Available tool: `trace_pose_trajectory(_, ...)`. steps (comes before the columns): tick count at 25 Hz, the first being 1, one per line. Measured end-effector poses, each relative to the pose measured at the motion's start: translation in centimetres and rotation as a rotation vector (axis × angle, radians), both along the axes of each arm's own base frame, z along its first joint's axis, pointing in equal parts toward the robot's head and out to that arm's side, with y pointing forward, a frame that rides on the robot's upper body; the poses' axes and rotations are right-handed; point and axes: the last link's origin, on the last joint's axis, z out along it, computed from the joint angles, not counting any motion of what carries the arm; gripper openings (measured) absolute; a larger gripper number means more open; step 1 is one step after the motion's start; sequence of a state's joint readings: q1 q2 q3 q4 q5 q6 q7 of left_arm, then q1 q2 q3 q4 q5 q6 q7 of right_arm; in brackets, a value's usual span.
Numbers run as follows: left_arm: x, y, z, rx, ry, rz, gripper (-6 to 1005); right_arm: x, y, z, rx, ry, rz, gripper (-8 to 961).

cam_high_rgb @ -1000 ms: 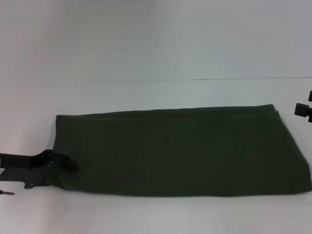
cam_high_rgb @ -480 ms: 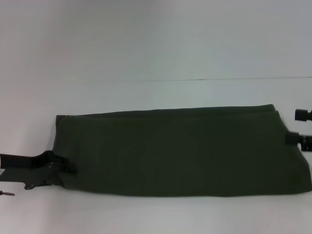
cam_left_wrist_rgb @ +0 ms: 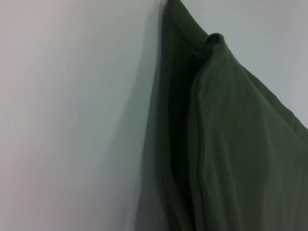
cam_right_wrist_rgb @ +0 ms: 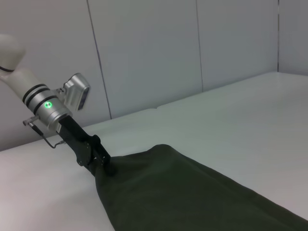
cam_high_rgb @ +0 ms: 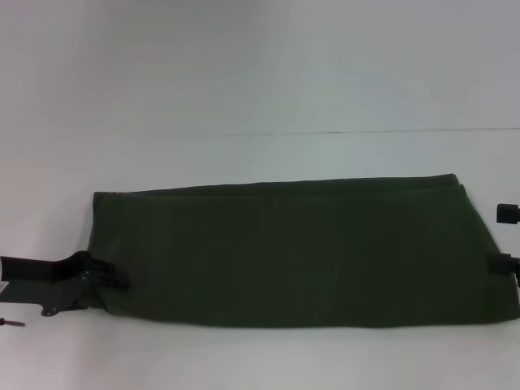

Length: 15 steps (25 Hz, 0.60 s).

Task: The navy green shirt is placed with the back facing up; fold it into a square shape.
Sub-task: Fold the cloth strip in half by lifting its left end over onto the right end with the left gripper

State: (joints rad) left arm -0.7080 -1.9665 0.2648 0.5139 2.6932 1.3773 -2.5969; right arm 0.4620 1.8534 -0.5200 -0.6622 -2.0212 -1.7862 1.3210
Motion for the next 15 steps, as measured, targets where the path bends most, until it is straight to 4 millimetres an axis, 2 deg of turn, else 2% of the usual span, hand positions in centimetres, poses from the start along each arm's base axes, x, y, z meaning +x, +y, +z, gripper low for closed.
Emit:
trace_pose_trajectory(11,0.17,0.04,-0.06,0.0,-0.004,-0.016,263,0.06,-0.05,-0.15,-0.004,-0.003,-0.001,931)
trace_pose_trajectory(15,0.28,0.11,-0.01,0.003,-0.008,-0.02,182,0.1,-0.01,-0.26,-0.002,-0.004,-0.005,931)
